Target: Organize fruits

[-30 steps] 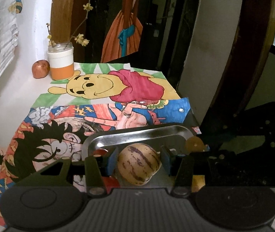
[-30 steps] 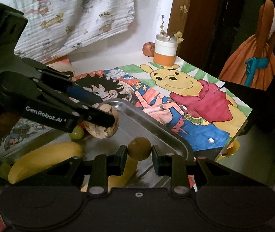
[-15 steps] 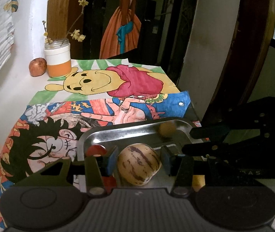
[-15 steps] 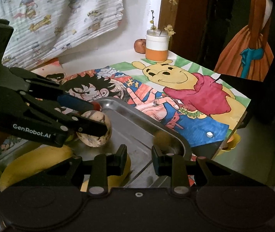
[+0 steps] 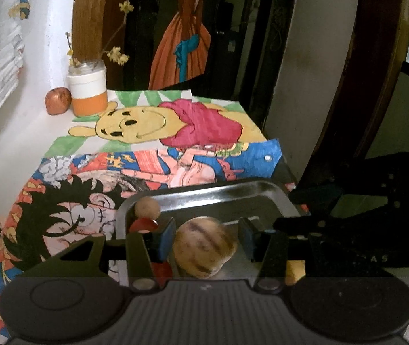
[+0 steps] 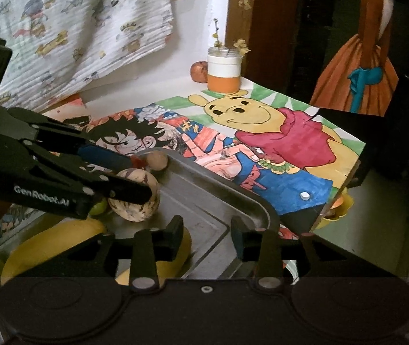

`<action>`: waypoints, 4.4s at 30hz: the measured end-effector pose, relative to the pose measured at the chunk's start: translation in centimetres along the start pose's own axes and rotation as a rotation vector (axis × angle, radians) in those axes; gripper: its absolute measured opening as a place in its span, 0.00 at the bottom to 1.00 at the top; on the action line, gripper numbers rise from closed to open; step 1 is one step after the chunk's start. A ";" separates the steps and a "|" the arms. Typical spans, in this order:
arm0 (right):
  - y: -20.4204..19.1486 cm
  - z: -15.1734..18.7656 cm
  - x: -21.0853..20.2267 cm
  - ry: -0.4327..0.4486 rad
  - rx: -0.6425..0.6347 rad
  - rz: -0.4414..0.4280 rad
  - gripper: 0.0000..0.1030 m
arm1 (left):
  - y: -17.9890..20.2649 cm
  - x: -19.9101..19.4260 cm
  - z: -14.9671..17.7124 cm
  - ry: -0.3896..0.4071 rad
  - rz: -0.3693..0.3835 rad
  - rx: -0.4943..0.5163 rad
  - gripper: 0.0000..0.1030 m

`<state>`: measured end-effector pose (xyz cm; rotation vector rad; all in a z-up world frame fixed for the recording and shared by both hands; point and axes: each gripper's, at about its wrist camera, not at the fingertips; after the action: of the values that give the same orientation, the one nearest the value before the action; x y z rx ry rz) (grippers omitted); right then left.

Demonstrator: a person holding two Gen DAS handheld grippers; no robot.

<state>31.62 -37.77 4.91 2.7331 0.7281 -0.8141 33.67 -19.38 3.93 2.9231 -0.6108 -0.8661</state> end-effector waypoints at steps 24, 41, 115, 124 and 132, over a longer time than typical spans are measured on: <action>-2.0 -0.9 -7.8 0.159 0.123 0.108 0.93 | -0.2 -7.8 -1.6 0.162 -0.099 -0.082 0.98; -7.2 -0.2 -13.3 0.273 0.138 0.127 0.99 | 0.3 -14.9 1.2 0.254 -0.185 -0.092 1.00; -27.8 10.7 -21.3 0.324 0.285 0.376 1.00 | -3.6 -31.5 17.5 0.287 -0.268 -0.079 1.00; -27.9 10.7 -21.4 0.325 0.285 0.378 1.00 | -3.6 -31.6 17.5 0.288 -0.268 -0.079 1.00; -27.9 10.7 -21.4 0.325 0.284 0.377 1.00 | -3.5 -31.7 17.6 0.288 -0.270 -0.080 1.00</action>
<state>-3.10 -25.79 6.69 3.1565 0.1323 -0.4202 1.29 -2.78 5.01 3.0156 -0.1627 -0.4534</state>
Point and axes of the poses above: each gripper's, at about its wrist camera, not at the fingertips, and x roughly the way its jaws point, y to its right, z to its underside, and after that the axes turned 7 degrees about y, right-handed
